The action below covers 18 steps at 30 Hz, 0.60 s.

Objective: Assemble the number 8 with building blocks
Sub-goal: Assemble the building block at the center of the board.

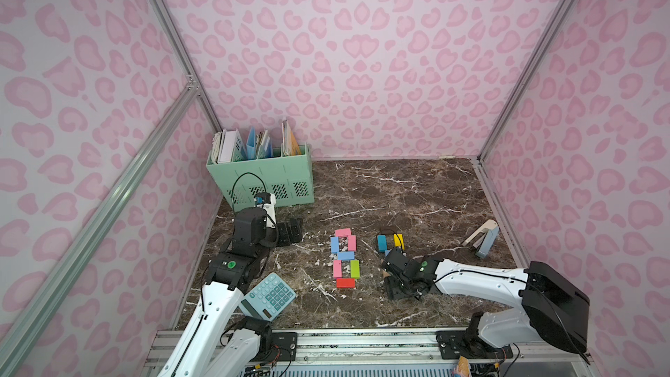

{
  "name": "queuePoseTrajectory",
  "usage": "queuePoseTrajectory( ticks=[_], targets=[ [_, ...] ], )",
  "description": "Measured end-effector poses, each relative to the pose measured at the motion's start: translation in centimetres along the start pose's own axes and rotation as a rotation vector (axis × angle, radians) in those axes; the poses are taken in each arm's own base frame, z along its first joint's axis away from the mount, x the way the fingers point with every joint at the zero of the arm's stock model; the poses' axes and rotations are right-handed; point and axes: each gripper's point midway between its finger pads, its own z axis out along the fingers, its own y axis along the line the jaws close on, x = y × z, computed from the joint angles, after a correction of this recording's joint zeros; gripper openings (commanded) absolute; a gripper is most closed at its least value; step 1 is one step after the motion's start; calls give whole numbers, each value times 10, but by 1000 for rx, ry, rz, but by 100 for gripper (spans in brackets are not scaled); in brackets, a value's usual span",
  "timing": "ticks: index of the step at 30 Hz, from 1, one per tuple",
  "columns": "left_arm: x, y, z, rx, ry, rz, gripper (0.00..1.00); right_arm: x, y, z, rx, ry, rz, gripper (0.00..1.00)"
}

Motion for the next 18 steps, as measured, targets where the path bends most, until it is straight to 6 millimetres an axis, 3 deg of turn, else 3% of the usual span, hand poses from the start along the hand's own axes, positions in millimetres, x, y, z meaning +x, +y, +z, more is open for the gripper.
queuePoseTrajectory(
  ticks=[18],
  targets=[
    [0, 0, 0, 0, 0, 0, 98, -2, 1, 1, 1, 4, 4, 67]
  ],
)
